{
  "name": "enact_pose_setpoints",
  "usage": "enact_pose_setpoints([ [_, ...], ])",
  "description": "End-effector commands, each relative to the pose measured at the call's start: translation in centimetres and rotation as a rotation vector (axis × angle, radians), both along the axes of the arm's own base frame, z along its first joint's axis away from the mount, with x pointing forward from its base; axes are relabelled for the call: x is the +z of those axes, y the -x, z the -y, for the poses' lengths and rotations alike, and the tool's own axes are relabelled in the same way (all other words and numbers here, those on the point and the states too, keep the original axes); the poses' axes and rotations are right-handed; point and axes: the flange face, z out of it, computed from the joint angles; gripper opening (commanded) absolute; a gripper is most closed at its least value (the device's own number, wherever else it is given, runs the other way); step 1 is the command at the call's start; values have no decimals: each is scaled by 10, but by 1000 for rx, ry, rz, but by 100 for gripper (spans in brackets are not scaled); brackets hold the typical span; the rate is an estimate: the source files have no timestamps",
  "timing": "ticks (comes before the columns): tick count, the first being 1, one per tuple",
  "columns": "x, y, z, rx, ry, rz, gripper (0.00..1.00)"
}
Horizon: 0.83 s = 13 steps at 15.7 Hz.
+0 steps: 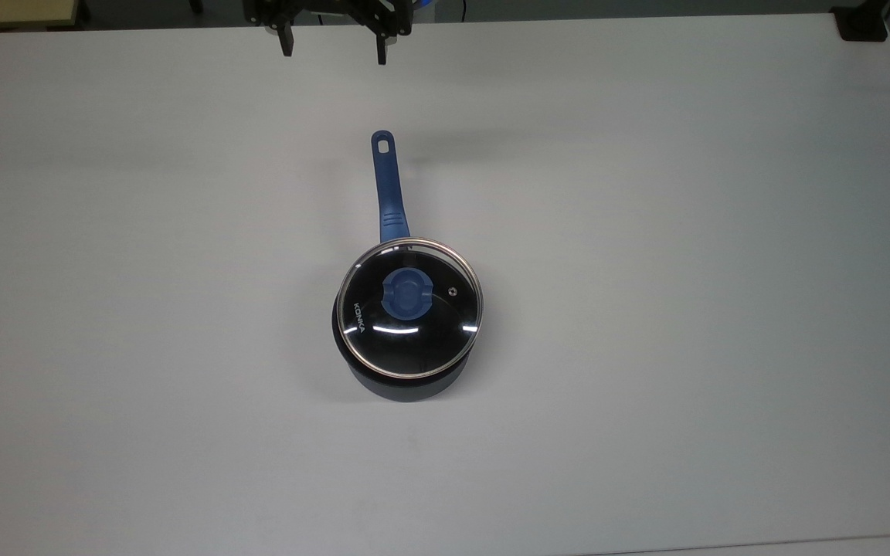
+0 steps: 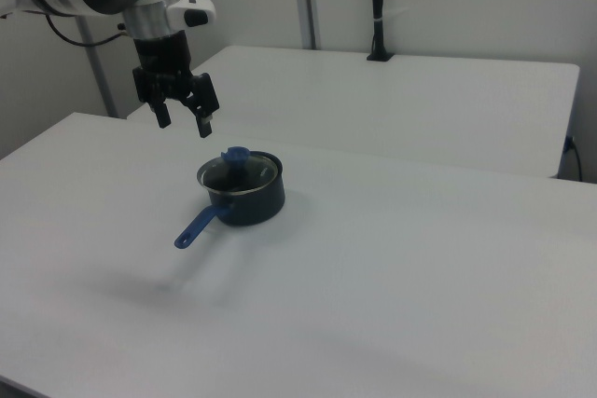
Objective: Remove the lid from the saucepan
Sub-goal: 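Move the gripper over the saucepan and lower it toward the blue lid knob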
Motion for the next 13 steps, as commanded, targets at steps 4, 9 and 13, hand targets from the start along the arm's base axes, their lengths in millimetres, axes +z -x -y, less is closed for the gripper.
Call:
enact_pose_setpoints([
  [4, -7, 0, -14, 29, 10, 7, 100],
  [9, -13, -7, -14, 30, 9, 10, 100],
  [13, -38, -46, -16, 19, -12, 54, 100],
])
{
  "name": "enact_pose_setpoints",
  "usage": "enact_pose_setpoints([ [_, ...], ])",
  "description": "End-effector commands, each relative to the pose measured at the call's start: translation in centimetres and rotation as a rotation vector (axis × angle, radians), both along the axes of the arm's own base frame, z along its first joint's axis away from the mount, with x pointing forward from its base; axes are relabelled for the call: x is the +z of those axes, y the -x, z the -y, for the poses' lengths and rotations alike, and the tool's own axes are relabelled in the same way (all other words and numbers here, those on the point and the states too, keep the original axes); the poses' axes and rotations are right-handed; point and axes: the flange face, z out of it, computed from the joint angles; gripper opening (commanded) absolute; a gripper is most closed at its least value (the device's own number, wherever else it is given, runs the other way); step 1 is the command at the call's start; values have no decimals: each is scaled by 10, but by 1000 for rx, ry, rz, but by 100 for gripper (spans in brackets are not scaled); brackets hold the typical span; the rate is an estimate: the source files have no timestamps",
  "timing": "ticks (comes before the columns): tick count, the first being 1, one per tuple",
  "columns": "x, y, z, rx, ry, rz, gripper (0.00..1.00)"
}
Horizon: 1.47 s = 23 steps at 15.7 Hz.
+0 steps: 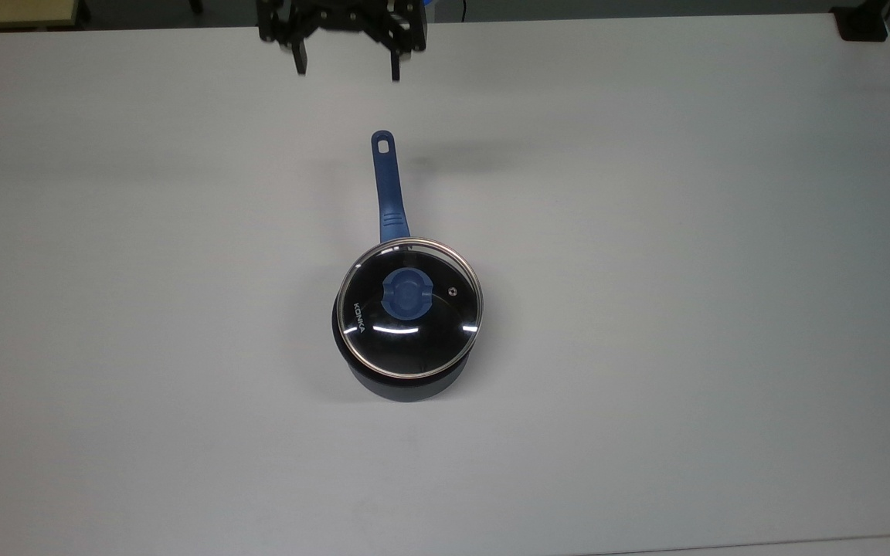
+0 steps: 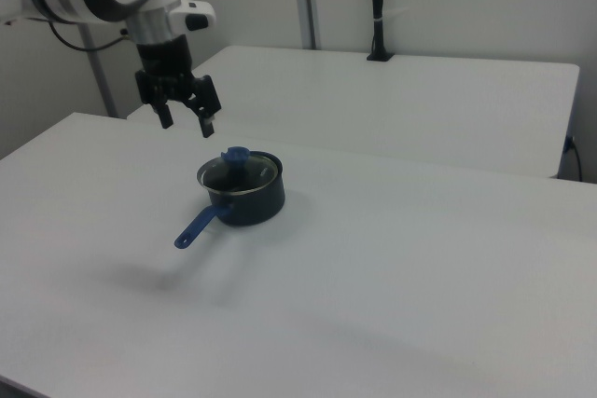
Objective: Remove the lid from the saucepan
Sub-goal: 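Move the gripper over the saucepan and lower it toward the blue lid knob, then close the gripper on the blue knob of the glass lid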
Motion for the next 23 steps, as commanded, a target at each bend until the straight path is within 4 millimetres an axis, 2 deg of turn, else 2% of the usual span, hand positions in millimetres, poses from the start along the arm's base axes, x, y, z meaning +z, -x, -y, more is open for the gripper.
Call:
enact_pose_setpoints([
  [1, -31, -44, -6, -9, -14, 40, 100],
  [3, -46, -65, -8, -33, -20, 68, 100],
  [5, -60, -86, -19, -58, -38, 128, 100],
  [8, -92, -109, -23, -98, -57, 184, 100],
  [9, -98, -113, -26, -101, -60, 193, 100],
  [11, -116, -116, -44, -100, -61, 174, 100],
  [15, -141, -127, -56, -106, -72, 202, 100],
  [18, -148, -132, -59, -118, -79, 226, 100],
  [19, -159, -133, -62, -113, -73, 213, 100],
  [22, -159, -133, -69, -101, -70, 218, 100],
  [23, -159, -133, -69, -100, -70, 218, 96],
])
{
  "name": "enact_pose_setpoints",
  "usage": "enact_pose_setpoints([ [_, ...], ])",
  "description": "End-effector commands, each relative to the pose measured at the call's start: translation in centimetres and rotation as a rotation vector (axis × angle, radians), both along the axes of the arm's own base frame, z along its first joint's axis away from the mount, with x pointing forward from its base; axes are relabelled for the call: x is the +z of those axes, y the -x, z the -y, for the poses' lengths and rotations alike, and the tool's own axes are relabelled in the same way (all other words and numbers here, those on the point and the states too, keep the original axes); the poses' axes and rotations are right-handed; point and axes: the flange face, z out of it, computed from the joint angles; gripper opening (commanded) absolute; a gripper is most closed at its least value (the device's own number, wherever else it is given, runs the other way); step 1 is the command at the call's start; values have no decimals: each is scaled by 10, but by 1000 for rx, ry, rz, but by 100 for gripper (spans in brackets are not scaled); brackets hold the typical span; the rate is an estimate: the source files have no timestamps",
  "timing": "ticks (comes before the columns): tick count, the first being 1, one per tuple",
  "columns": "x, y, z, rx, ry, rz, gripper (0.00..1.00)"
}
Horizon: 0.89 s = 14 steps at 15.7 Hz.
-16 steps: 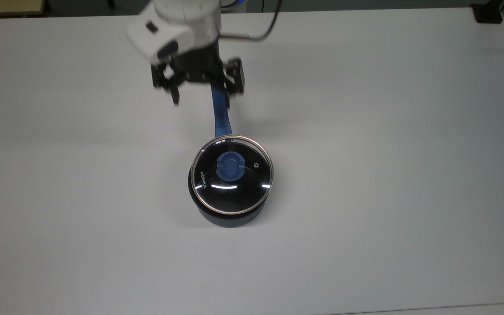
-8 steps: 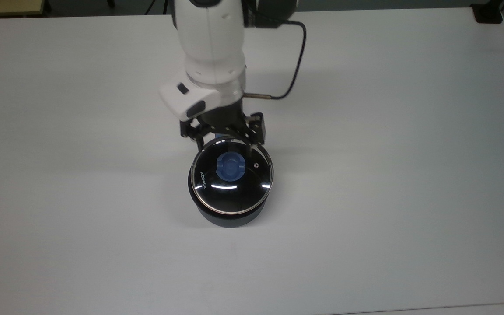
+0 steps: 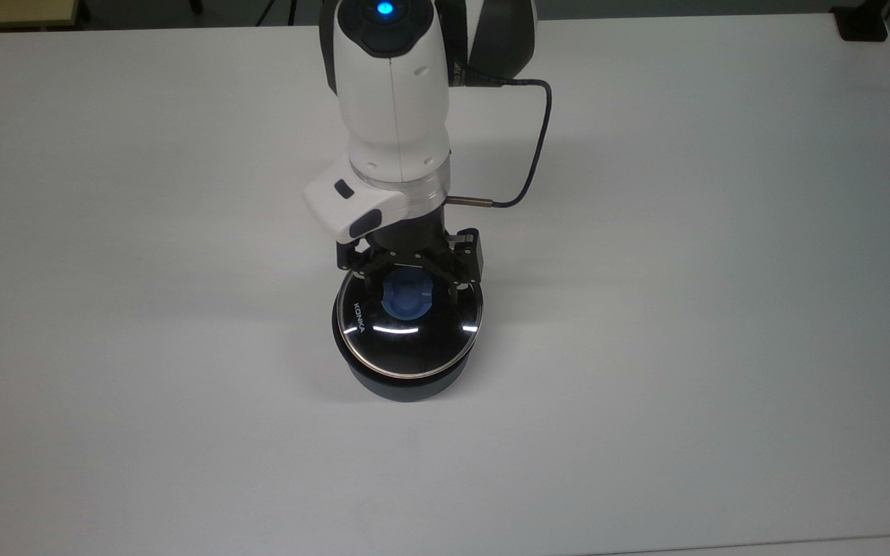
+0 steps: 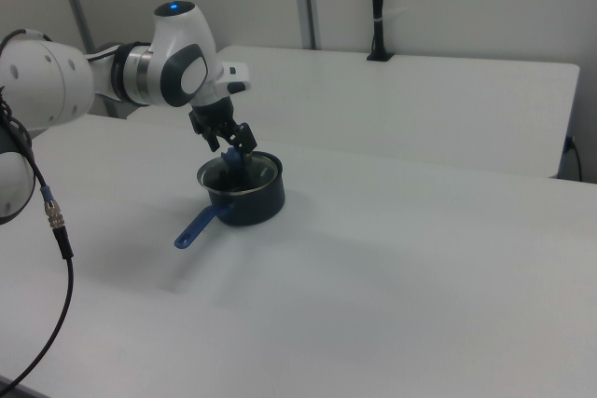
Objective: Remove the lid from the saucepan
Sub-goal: 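Close the gripper on the blue knob of the glass lid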
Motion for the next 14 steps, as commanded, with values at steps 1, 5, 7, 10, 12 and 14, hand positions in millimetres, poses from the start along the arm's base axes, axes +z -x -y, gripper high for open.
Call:
enact_pose_setpoints([
  [1, 2, -4, -9, -8, -2, 22, 92],
  [5, 4, -6, -8, -9, -2, 42, 82],
  [7, 4, -6, -5, -6, 3, 44, 82],
  [10, 2, -6, -3, -1, 16, 43, 82],
  [12, -4, -7, -2, 6, 29, 35, 83],
  [14, -7, -10, -3, 7, 28, 49, 83],
])
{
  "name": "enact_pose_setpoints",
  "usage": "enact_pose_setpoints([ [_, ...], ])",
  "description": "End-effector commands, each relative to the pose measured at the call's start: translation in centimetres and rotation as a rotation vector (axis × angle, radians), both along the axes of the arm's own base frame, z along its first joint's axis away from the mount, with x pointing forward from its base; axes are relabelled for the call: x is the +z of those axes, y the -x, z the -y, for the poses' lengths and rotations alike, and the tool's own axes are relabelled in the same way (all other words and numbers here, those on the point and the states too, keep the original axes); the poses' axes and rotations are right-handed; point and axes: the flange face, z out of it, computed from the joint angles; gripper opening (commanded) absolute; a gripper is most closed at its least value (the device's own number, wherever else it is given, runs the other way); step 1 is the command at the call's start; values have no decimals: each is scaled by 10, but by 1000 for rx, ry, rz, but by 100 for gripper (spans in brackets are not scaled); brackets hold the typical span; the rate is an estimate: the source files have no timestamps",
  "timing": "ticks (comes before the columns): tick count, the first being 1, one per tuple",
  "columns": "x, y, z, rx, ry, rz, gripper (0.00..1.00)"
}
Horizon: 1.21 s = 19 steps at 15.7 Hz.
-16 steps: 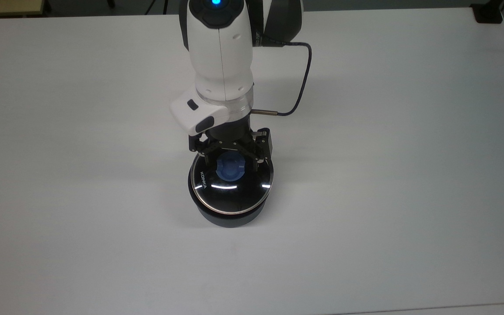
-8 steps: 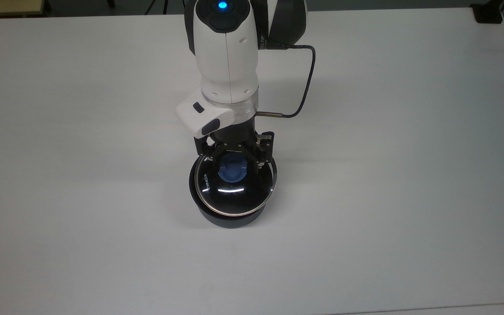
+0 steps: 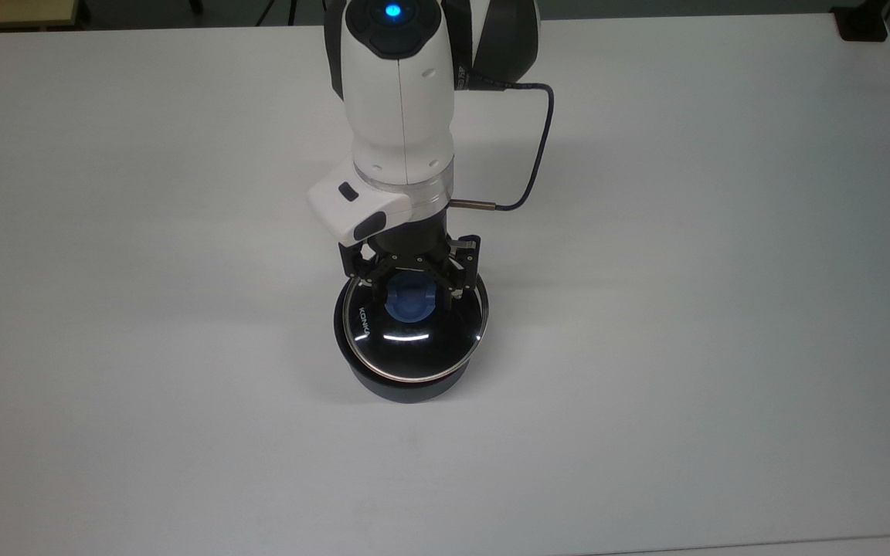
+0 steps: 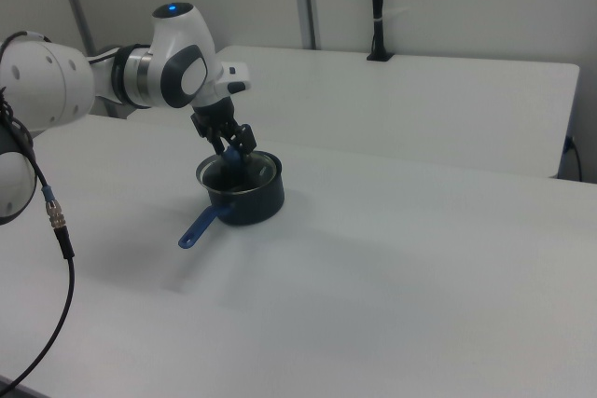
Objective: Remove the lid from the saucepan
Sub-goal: 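Close the gripper on the blue knob of the glass lid, then lift the glass lid up off the saucepan rim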
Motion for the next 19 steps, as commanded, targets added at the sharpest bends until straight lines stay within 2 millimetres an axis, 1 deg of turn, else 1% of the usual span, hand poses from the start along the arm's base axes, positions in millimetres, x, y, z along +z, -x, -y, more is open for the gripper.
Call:
enact_pose_setpoints([
  [1, -5, -9, -2, 1, 10, 48, 83],
  [2, -6, -9, -2, 1, 10, 48, 82],
  [3, -4, -9, -2, 1, 10, 50, 75],
  [7, -1, -8, 0, 6, 12, 53, 58],
  [10, 9, -7, 1, 7, 14, 65, 57],
  [14, 31, -1, 3, 8, 24, 74, 57],
  [16, 45, 5, 10, 16, 71, 63, 57],
  [17, 52, 10, 15, 23, 94, 52, 57],
  [18, 60, 19, 35, 34, 112, 27, 57],
  [19, 67, 26, 49, 45, 117, 24, 57],
])
